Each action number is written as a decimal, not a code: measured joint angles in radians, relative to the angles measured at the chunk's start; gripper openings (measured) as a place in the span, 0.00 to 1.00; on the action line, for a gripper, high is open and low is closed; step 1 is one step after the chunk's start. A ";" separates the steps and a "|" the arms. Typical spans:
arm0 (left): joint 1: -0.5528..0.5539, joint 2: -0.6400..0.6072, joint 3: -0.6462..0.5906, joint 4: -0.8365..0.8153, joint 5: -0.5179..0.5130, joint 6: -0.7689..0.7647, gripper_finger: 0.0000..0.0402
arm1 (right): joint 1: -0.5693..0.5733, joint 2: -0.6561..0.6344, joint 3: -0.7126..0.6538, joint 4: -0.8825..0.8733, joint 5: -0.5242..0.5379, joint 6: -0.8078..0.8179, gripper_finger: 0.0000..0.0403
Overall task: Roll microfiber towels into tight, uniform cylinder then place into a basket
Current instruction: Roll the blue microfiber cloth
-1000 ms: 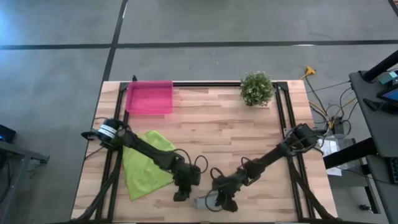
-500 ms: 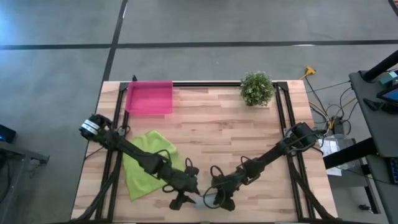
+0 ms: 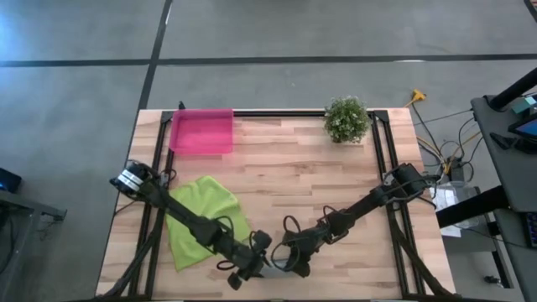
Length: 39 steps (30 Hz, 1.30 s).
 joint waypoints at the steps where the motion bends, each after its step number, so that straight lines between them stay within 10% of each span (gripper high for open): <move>1: -0.001 0.015 -0.001 0.001 0.000 -0.010 0.41 | 0.000 0.000 0.000 -0.001 0.000 0.000 0.07; 15: -0.008 0.222 0.105 0.042 -0.010 -0.158 0.42 | 0.000 0.000 -0.002 -0.013 0.025 -0.031 0.07; 39: -0.036 0.083 0.088 -0.094 -0.284 -0.449 0.42 | 0.022 0.000 -0.002 -0.015 -0.003 -0.052 0.07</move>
